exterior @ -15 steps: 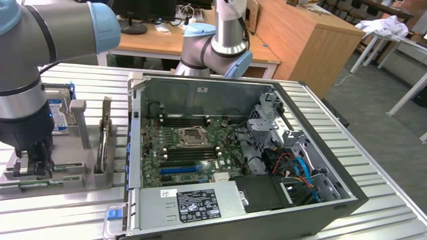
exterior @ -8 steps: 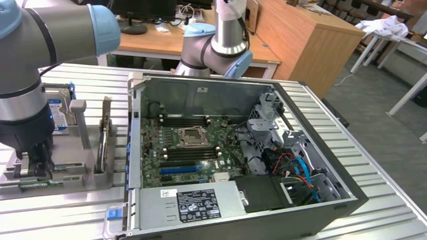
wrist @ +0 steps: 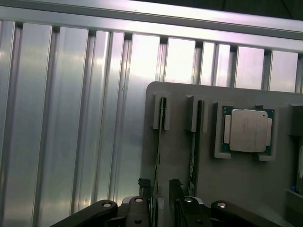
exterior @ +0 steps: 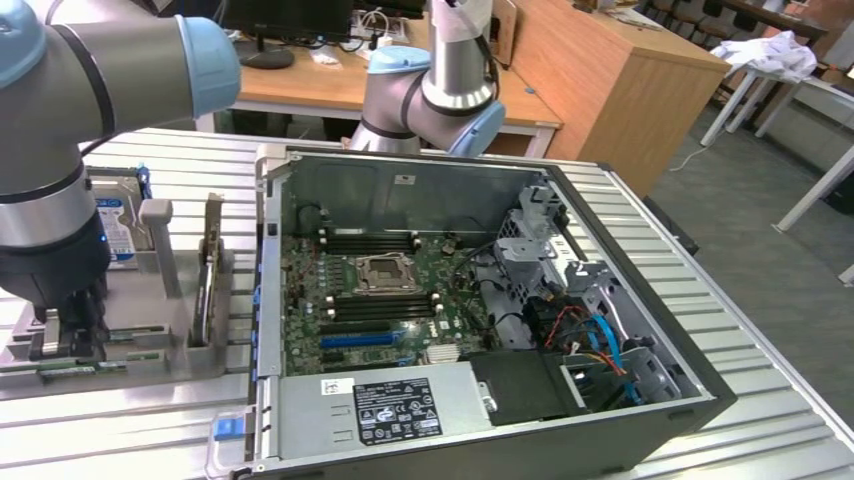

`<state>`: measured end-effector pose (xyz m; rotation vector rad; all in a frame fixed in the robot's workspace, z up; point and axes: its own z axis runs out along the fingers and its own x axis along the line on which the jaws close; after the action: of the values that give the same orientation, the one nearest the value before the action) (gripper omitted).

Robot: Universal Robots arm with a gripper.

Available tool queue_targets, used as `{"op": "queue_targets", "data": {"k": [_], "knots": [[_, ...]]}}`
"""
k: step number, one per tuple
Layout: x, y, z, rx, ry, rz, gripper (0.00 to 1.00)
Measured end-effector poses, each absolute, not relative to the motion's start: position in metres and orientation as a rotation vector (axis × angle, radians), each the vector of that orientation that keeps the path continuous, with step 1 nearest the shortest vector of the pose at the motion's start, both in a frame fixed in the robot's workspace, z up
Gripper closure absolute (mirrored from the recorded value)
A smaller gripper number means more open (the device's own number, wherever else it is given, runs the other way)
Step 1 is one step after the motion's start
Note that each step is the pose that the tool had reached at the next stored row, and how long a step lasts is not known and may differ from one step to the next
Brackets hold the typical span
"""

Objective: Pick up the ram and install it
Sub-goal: 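Pick up the ram and move it above insertion slot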

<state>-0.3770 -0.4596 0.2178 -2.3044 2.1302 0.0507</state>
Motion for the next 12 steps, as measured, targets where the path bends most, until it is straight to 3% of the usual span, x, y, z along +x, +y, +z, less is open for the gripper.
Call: {"op": "queue_targets", "data": {"k": [12], "knots": [[-0.377,-0.4594,0.2136,-2.304,2.13,0.051,0.7]]}}
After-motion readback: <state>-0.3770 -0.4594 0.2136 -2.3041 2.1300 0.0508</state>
